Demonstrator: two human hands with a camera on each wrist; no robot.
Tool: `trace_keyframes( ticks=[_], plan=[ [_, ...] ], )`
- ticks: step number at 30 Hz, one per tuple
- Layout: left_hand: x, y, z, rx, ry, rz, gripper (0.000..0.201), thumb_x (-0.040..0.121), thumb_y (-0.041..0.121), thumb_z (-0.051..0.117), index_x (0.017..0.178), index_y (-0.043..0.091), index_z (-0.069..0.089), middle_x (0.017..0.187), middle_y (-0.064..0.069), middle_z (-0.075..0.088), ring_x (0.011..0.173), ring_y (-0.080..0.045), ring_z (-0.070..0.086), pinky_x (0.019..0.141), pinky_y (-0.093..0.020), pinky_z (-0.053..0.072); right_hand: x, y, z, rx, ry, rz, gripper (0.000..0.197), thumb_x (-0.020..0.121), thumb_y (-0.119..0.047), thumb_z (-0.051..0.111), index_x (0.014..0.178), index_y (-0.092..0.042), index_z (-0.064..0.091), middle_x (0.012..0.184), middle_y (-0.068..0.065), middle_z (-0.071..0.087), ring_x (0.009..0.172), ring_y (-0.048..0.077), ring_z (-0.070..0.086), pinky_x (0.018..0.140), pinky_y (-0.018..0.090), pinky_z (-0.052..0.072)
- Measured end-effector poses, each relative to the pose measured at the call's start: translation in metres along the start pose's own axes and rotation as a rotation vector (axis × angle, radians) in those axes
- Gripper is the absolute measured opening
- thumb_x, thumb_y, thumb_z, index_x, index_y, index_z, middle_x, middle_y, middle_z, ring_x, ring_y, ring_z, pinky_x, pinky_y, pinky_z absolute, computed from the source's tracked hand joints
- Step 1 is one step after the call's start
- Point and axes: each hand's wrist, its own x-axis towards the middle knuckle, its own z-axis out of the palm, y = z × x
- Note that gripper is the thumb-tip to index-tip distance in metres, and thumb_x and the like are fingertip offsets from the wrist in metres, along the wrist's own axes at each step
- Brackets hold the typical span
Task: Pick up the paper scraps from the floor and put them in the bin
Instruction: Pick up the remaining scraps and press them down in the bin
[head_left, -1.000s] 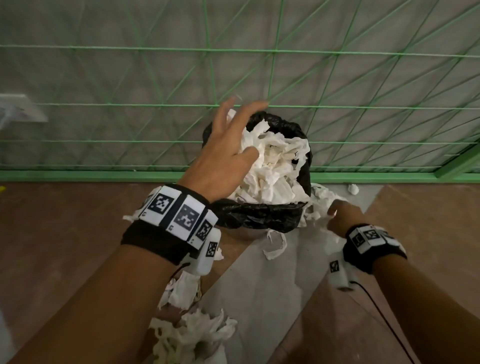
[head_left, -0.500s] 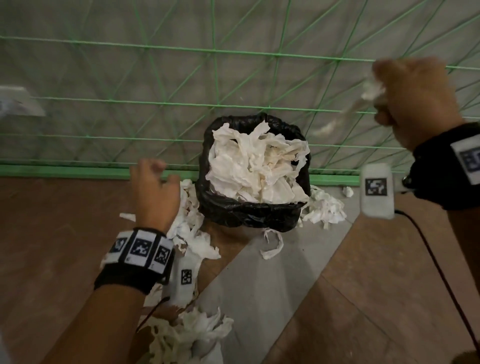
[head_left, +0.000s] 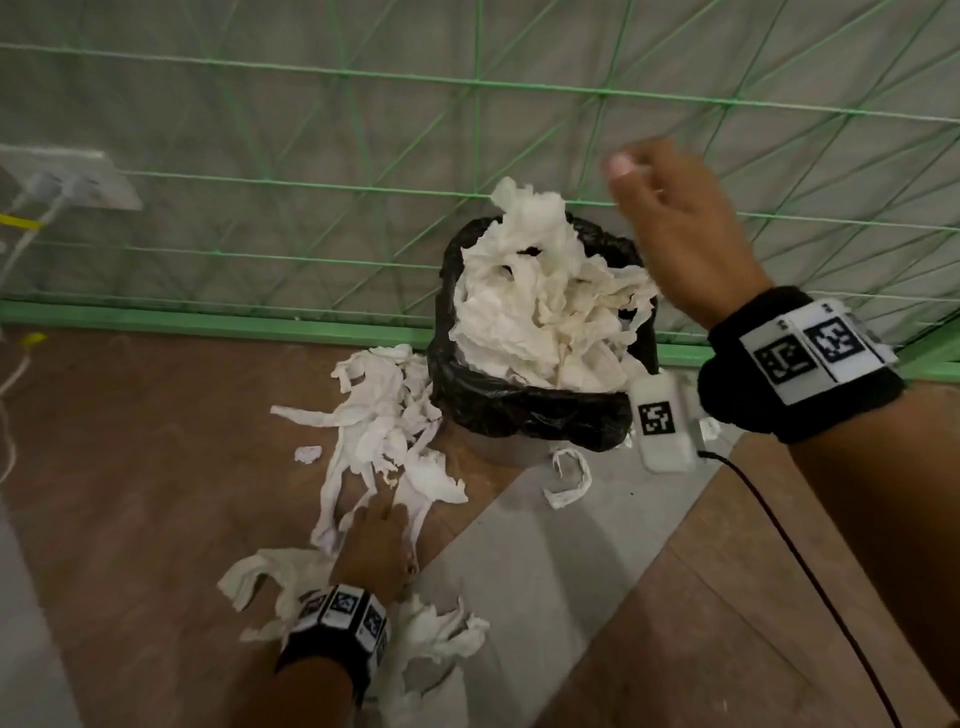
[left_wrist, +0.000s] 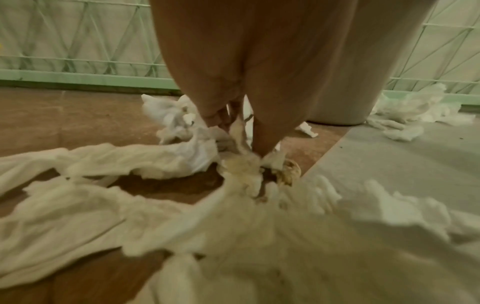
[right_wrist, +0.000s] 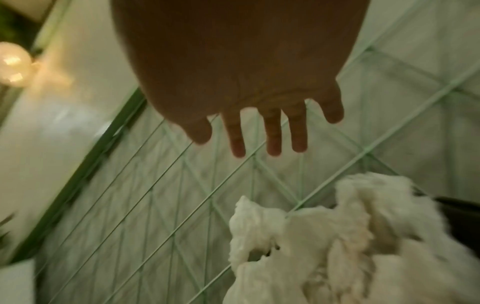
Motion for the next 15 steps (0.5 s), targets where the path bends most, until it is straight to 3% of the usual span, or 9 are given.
trace_keyframes(
  ticks=[1, 3, 5, 6, 8, 10, 12, 13, 15],
  plan=[
    [-0.002, -0.001, -0.002, -0.039, -0.005, 0.009, 0.04, 0.085, 0.013, 0.058, 0.123, 0.017, 0.051, 0.139, -0.006, 0.043, 0.127, -0.022, 0.044, 0.105, -0.032, 0.04, -0.002, 0.013, -0.003, 0.086, 0.137, 0.041, 0.025, 0.094, -0.048, 0.04, 0.097, -0.029, 0.055, 0.089, -0.011, 0.055, 0.08, 0.002, 0.051, 0.071, 0.024, 0.04],
    [-0.004, -0.005, -0.004, -0.167, -0.031, 0.007, 0.031, 0.085, 0.0, 0.053, 0.113, 0.012, 0.06, 0.127, -0.011, 0.055, 0.115, -0.025, 0.053, 0.098, -0.031, 0.044, -0.013, 0.044, -0.006, 0.169, 0.348, 0.213, 0.015, 0.089, -0.036, 0.046, 0.084, -0.023, 0.053, 0.077, -0.009, 0.052, 0.075, 0.012, 0.05, 0.068, 0.028, 0.036],
    [-0.006, -0.007, -0.017, -0.294, -0.008, -0.005, 0.03, 0.083, -0.007, 0.055, 0.105, 0.01, 0.064, 0.119, -0.015, 0.058, 0.107, -0.03, 0.056, 0.092, -0.034, 0.048, -0.035, 0.088, 0.003, 0.024, 0.311, 0.473, 0.013, 0.083, -0.023, 0.048, 0.078, -0.013, 0.054, 0.079, 0.004, 0.054, 0.082, 0.026, 0.054, 0.068, 0.031, 0.033],
    [-0.006, -0.007, -0.028, -0.374, 0.037, -0.019, 0.029, 0.083, -0.008, 0.055, 0.104, 0.008, 0.065, 0.118, -0.018, 0.059, 0.106, -0.033, 0.057, 0.09, -0.034, 0.049, -0.051, 0.112, 0.012, -0.174, 0.132, 0.58, 0.016, 0.084, -0.018, 0.047, 0.074, -0.007, 0.053, 0.082, 0.011, 0.054, 0.087, 0.031, 0.056, 0.069, 0.031, 0.032],
    [-0.005, -0.006, -0.057, -0.486, 0.109, -0.042, 0.029, 0.085, -0.007, 0.055, 0.108, 0.007, 0.066, 0.113, -0.02, 0.062, 0.103, -0.035, 0.06, 0.085, -0.032, 0.048, -0.09, 0.152, 0.034, -0.554, -0.439, 0.696, 0.024, 0.09, -0.017, 0.043, 0.074, -0.004, 0.055, 0.096, 0.02, 0.058, 0.097, 0.035, 0.061, 0.068, 0.029, 0.037],
    [-0.002, -0.004, -0.093, -0.482, 0.117, -0.019, 0.024, 0.088, -0.002, 0.056, 0.105, 0.007, 0.07, 0.105, -0.017, 0.068, 0.1, -0.033, 0.064, 0.085, -0.033, 0.048, -0.134, 0.165, 0.058, -0.717, -0.867, 0.743, 0.029, 0.094, -0.03, 0.042, 0.092, -0.01, 0.062, 0.117, 0.016, 0.062, 0.104, 0.028, 0.061, 0.076, 0.029, 0.046],
    [0.002, -0.001, -0.134, -0.506, 0.088, 0.014, 0.019, 0.09, 0.003, 0.057, 0.087, 0.013, 0.073, 0.098, -0.012, 0.07, 0.09, -0.026, 0.065, 0.083, -0.034, 0.051, -0.169, 0.161, 0.085, -0.793, -1.096, 0.643, 0.04, 0.093, -0.037, 0.045, 0.12, -0.011, 0.06, 0.131, 0.01, 0.059, 0.117, 0.026, 0.058, 0.095, 0.031, 0.048],
    [0.004, 0.002, -0.153, -0.505, 0.075, 0.039, 0.023, 0.092, 0.003, 0.055, 0.079, 0.016, 0.069, 0.094, -0.009, 0.069, 0.081, -0.02, 0.063, 0.076, -0.031, 0.051, -0.185, 0.151, 0.101, -0.769, -1.144, 0.559, 0.042, 0.092, -0.036, 0.047, 0.126, -0.013, 0.057, 0.133, 0.01, 0.057, 0.12, 0.027, 0.057, 0.098, 0.032, 0.047],
    [0.004, 0.013, -0.198, -0.439, 0.106, 0.098, 0.023, 0.096, 0.004, 0.046, 0.079, 0.014, 0.057, 0.085, -0.005, 0.061, 0.068, -0.013, 0.053, 0.06, -0.026, 0.041, -0.213, 0.12, 0.131, -0.579, -1.099, 0.291, 0.043, 0.091, -0.032, 0.049, 0.13, -0.014, 0.048, 0.133, 0.011, 0.051, 0.119, 0.031, 0.053, 0.096, 0.036, 0.044]
  ],
)
